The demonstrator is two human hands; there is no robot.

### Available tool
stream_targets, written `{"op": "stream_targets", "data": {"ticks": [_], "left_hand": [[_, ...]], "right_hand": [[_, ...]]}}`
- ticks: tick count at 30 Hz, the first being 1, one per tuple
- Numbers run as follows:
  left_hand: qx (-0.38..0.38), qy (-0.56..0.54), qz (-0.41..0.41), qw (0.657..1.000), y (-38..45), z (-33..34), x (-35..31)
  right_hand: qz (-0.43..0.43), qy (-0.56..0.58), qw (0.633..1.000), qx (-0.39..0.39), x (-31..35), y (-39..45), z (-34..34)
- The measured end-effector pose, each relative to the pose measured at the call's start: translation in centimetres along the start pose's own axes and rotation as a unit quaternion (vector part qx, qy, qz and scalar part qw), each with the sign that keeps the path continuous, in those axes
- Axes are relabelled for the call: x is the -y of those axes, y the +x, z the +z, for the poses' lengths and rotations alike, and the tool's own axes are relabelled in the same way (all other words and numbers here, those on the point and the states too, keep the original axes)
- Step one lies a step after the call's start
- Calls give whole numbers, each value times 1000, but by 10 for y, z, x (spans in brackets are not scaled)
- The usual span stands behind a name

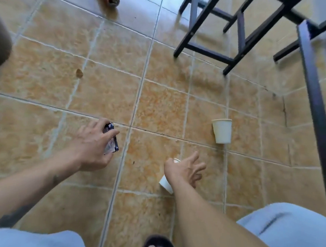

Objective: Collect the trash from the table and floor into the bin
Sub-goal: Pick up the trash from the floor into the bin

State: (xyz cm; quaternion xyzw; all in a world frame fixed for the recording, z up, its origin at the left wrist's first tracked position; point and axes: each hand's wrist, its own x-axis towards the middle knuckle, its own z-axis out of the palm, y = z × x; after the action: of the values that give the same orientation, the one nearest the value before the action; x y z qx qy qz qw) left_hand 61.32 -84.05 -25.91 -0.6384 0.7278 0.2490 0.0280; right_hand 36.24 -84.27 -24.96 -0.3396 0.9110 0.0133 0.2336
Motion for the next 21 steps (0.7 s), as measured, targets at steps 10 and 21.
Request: {"op": "stream_targets", "data": {"ticks": [10,21], "left_hand": [[-12,-22,-15,1000,-5,-18,1],[-321,-127,-169,923,-60,-160,98]], "right_hand": [[-191,78,977,51,41,-17,10],[-502,259,815,132,254,-140,-36]]}}
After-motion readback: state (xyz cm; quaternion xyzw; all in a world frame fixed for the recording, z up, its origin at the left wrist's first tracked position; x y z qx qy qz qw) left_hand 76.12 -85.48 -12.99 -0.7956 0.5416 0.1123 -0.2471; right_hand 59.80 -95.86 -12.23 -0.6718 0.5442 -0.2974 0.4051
